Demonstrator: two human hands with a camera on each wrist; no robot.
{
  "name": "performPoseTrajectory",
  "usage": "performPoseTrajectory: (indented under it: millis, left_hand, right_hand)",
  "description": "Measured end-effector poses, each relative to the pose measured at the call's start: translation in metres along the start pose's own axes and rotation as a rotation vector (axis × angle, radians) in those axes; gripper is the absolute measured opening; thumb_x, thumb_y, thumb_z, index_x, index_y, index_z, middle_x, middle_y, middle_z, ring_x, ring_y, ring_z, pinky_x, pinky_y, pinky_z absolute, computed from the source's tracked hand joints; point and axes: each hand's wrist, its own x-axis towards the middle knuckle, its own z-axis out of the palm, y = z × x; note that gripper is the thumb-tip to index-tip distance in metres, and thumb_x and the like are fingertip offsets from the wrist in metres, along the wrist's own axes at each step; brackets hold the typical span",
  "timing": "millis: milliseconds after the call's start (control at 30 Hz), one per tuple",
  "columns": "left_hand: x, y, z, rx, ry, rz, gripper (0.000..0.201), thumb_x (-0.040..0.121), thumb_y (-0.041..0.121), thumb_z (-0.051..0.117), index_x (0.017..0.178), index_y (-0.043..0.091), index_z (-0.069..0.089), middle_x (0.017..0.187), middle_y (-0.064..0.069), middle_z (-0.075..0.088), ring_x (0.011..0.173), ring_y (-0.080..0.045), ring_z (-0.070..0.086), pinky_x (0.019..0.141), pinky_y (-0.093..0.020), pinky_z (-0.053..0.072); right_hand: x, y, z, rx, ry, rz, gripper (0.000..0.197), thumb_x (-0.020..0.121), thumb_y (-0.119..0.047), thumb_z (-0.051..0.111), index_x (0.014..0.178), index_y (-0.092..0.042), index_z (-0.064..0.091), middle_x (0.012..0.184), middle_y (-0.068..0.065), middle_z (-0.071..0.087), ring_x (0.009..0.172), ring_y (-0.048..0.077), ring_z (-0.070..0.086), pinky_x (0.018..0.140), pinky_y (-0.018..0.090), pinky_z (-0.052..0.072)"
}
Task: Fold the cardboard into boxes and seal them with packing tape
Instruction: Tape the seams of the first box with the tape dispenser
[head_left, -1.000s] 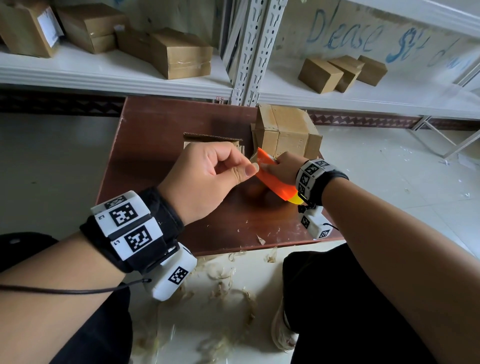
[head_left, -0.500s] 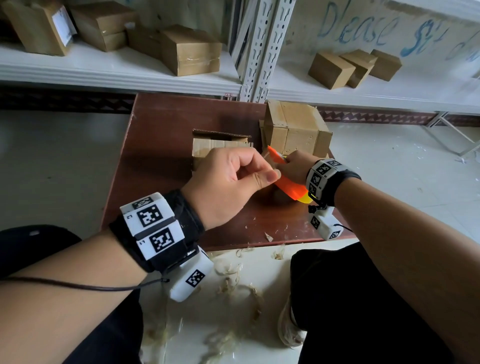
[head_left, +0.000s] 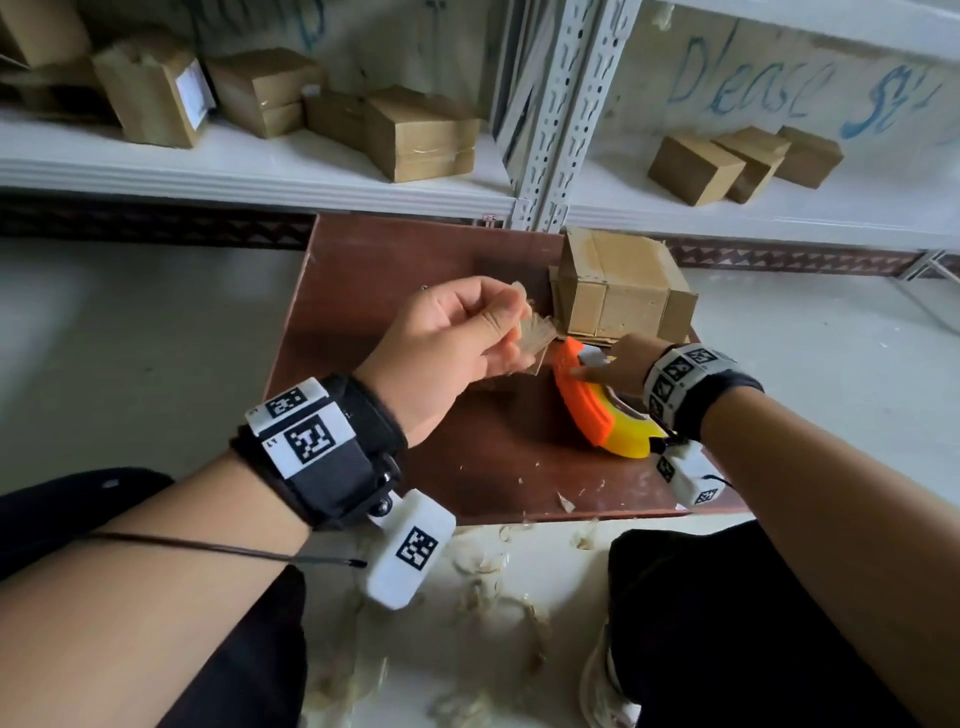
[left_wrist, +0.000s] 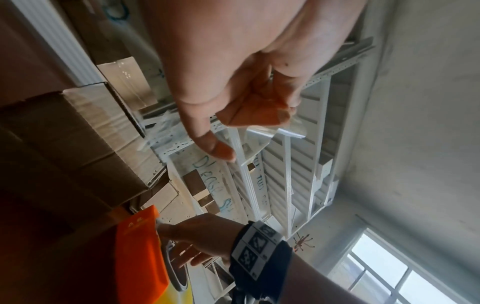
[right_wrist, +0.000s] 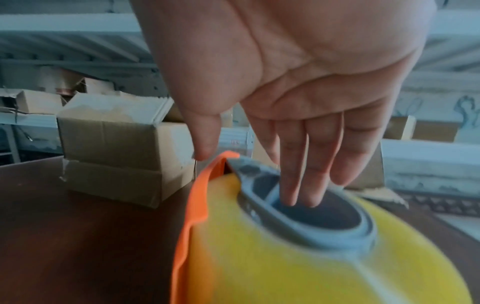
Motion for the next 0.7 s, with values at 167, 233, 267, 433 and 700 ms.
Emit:
performPoseTrajectory:
  millis: [167,233,267,433,700]
  left_hand:
    - [0.004,0.006,-0.004,-0.172,-0.034,-0.103,0.015,0.089,0.021,0.065,0.079,0.011,0.068,0.07,-0.001,0.051,0.062,-0.01,0.05,0.095,-0.062,0.055]
    - [0.008,0.006,-0.003,-0.207,-0.04,-0.125,0.014,0.09,0.021,0.065,0.081,0.01,0.066,0.072,-0.001,0.051,0.061,-0.009,0.051,0.097,-0.064,0.053]
    - [0.011,0.005,-0.003,-0.223,-0.045,-0.133,0.014,0.091,0.02,0.064,0.083,0.009,0.065,0.073,-0.001,0.052,0.061,-0.009,0.052,0.098,-0.064,0.052]
    - [0.017,0.006,0.001,-0.319,-0.028,-0.165,0.012,0.09,0.021,0.064,0.083,0.011,0.066,0.075,0.0,0.053,0.06,-0.008,0.051,0.094,-0.062,0.055]
    - [0.023,0.017,0.006,-0.435,-0.017,-0.201,0.014,0.09,0.026,0.065,0.085,0.013,0.065,0.075,0.003,0.052,0.06,-0.007,0.051,0.091,-0.057,0.057]
  right_hand:
    - [-0.01,0.012,-0.016,0.148,0.198,0.011,0.064,0.095,-0.057,0.065,0.143,-0.016,0.057,0.141,0.011,0.062,0.13,0.032,0.057,0.104,0.037,0.045]
    - [-0.02,0.011,-0.021,0.255,0.235,-0.046,0.06,0.096,-0.048,0.068,0.148,-0.022,0.054,0.143,0.01,0.062,0.132,0.03,0.057,0.107,0.034,0.043]
    - [-0.025,0.009,-0.023,0.286,0.246,-0.079,0.056,0.097,-0.043,0.069,0.148,-0.023,0.055,0.138,0.01,0.065,0.128,0.029,0.06,0.103,0.032,0.044]
    - [-0.057,-0.006,-0.03,0.387,0.299,-0.271,0.052,0.095,-0.013,0.066,0.145,-0.025,0.058,0.112,-0.001,0.069,0.109,0.022,0.065,0.094,0.028,0.048]
    - [-0.075,-0.026,-0.024,0.73,0.207,-0.568,0.058,0.086,0.012,0.056,0.133,-0.022,0.065,0.123,-0.008,0.072,0.11,0.009,0.068,0.093,0.021,0.051]
